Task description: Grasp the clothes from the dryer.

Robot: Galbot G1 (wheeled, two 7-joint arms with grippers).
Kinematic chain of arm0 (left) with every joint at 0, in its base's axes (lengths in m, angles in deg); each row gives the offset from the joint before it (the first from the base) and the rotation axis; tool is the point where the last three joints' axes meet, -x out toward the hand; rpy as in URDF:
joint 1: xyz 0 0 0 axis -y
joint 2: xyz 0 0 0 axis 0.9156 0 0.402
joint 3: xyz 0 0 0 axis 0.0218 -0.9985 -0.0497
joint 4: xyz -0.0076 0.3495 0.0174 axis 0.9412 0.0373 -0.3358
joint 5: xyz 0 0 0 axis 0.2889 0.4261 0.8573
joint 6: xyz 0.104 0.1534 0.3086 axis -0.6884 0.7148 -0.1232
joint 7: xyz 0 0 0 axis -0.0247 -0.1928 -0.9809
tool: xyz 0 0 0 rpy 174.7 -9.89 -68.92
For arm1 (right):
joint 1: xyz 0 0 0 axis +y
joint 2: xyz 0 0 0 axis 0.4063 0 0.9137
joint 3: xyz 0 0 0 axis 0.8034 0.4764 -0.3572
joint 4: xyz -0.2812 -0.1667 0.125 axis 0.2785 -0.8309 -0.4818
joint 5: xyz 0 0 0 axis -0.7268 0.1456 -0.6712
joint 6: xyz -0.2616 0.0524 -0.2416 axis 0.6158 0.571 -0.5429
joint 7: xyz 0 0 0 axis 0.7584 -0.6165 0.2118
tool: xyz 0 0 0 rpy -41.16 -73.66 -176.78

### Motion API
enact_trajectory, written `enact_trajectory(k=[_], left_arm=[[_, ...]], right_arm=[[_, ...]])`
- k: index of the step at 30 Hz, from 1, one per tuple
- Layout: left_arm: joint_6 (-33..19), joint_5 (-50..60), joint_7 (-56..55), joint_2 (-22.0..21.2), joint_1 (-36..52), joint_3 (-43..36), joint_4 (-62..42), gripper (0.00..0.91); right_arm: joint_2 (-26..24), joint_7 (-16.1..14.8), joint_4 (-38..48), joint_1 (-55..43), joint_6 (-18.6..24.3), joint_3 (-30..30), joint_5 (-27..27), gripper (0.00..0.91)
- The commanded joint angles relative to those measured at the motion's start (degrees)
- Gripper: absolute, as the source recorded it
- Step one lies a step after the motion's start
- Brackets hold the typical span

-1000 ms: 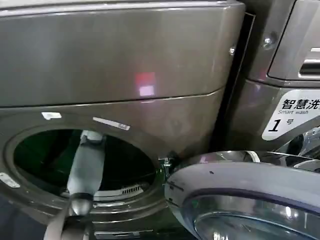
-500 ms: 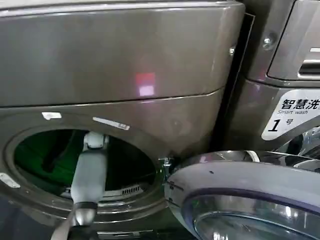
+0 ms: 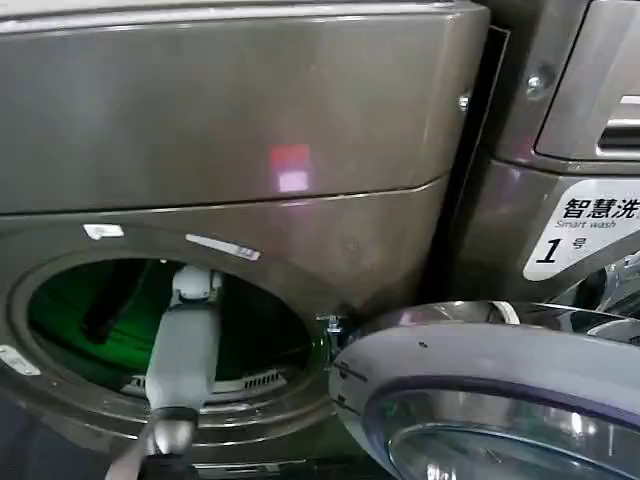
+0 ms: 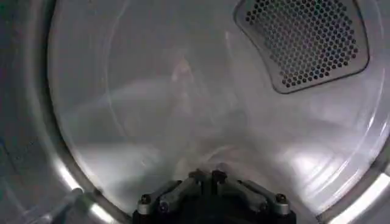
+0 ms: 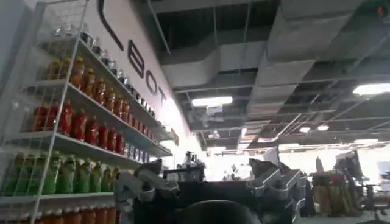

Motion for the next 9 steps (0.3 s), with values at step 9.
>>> enact_trajectory(k=[9], left_arm=[[0.54, -0.86, -0.40, 0.17, -0.52, -0.28, 1.47, 0.000]], right_arm=[[-0.19, 1.15, -0.62, -0.53, -1.60, -0.61, -0.89, 0.907]])
